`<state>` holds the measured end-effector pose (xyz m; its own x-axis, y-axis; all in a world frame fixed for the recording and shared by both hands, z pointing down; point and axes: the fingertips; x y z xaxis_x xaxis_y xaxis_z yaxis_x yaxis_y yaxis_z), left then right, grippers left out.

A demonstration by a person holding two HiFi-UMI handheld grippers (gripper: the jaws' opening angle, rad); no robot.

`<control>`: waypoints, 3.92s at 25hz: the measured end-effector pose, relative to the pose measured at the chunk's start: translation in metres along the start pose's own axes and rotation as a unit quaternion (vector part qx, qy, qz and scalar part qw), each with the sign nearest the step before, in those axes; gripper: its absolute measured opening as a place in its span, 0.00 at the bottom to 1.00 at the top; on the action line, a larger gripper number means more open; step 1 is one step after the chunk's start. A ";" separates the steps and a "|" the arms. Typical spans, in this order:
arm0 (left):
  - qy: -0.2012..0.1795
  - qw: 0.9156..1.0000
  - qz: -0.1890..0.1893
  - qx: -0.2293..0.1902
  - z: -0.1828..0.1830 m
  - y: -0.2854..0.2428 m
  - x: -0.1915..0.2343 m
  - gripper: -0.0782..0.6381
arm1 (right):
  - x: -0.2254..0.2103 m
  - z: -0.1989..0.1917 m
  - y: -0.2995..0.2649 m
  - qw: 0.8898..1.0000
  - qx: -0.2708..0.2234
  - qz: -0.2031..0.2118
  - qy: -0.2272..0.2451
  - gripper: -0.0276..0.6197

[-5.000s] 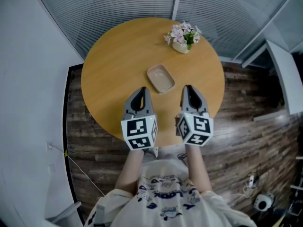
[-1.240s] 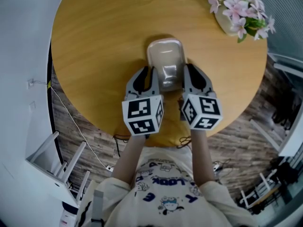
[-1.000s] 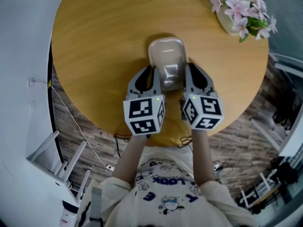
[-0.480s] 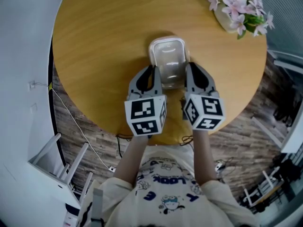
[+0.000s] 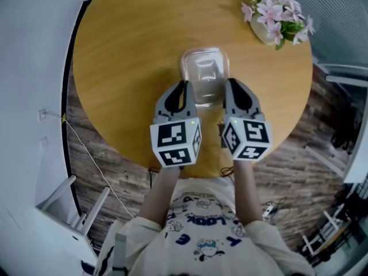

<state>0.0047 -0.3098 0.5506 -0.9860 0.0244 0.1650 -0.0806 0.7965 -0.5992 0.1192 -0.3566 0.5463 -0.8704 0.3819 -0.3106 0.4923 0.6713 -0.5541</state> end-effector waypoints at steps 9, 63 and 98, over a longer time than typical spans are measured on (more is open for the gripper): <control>-0.028 0.998 -0.018 -0.053 0.046 0.028 -0.005 0.15 | 0.018 0.042 0.029 0.998 -0.058 -0.012 0.003 0.07; -0.126 0.954 -0.024 -0.272 0.217 0.174 -0.011 0.14 | 0.116 0.193 0.153 0.960 -0.272 0.009 0.065 0.07; -0.128 0.954 -0.026 -0.269 0.217 0.172 -0.016 0.14 | 0.110 0.193 0.151 0.961 -0.270 0.012 0.058 0.07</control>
<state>-0.0254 -0.3044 0.2756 -0.9918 -0.1160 -0.0539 -0.1105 0.9892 -0.0962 0.0971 -0.3357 0.2795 -0.8682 0.4486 -0.2122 0.4693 0.8812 -0.0574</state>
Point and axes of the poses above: the fingertips, and each gripper's own axes: y backward along the fingers, x to its left, z out of its top, and after that the axes turned 10 degrees about -y, right-handed
